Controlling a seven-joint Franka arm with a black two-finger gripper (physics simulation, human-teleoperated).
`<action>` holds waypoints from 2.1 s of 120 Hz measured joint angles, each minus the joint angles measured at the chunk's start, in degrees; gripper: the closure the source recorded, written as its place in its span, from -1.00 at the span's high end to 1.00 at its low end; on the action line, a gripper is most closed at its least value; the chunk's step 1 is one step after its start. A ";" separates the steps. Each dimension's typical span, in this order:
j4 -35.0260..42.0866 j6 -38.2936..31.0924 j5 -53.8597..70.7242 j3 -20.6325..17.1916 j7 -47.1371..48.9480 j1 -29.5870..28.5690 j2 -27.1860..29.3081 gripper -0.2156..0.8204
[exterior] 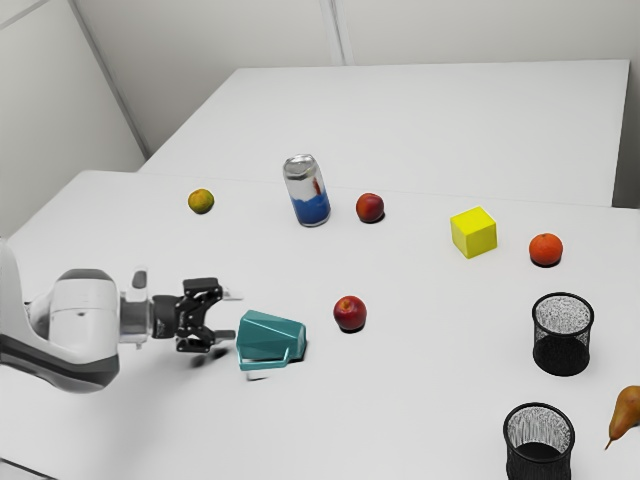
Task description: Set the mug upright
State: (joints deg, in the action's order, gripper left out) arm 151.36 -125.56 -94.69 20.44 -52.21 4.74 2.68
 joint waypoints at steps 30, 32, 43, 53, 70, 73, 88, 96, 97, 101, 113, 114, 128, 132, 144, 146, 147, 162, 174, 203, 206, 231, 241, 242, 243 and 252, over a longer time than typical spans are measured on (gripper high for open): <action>-0.24 -0.23 -3.27 -0.79 -4.37 2.06 -0.71 0.55; -0.25 -0.25 -3.42 -0.81 -4.60 2.34 -0.70 0.55; -0.26 -0.38 -4.37 -1.77 -5.78 2.73 -0.76 0.55; -0.26 -0.53 -5.48 -3.26 -6.71 2.80 -0.82 0.55; -0.48 -0.68 -6.27 -3.78 -8.00 4.43 -0.82 0.40; -0.49 -0.70 -6.34 -3.79 -8.18 4.55 -0.80 0.28; -0.46 -0.76 -6.59 -3.79 -8.95 4.05 -0.81 -0.32; -0.44 -0.78 -6.66 -3.76 -9.31 3.45 -0.82 -0.52; -0.44 -0.78 -6.66 -3.76 -9.35 3.38 -0.82 -0.54; -0.44 -0.79 -6.68 -3.77 -9.51 3.08 -0.83 -0.61; -0.44 -0.82 -6.69 -3.75 -9.92 2.60 -0.83 -0.75; -0.44 -0.83 -6.69 -3.75 -9.95 2.60 -0.83 -0.76; -0.45 -0.98 -6.60 -3.76 -10.27 2.76 -0.79 -0.79; -0.48 -1.00 -6.59 -3.78 -10.35 2.84 -0.76 -0.80; -0.86 -1.13 -6.43 -3.76 -10.57 3.28 -0.19 -0.83; -1.13 -1.32 -6.33 -3.79 -10.61 3.35 0.13 -0.83; -1.27 -1.43 -6.27 -3.80 -10.63 3.39 0.28 -0.84; -3.55 -3.11 -4.39 -4.22 -10.75 3.36 2.51 -0.88; -8.78 -4.65 6.55 -4.21 -8.92 3.06 4.05 -0.91; -24.37 -4.86 69.68 -6.33 2.13 2.51 3.80 -0.93; -25.19 -4.39 75.31 -6.90 3.57 2.89 3.47 -0.93; -25.84 -4.19 99.59 -8.25 17.37 4.39 -2.55 -0.93; -25.28 -5.44 102.31 -8.29 22.66 5.10 -4.61 -0.93; -25.19 -5.57 102.46 -8.30 23.16 5.15 -4.75 -0.93; -25.12 -5.71 102.60 -8.31 23.66 5.21 -4.87 -0.93; -23.97 -7.13 102.67 -8.30 27.87 5.64 -5.49 -0.93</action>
State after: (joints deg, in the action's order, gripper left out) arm 127.39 -132.69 7.97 12.14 -24.34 10.37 -2.82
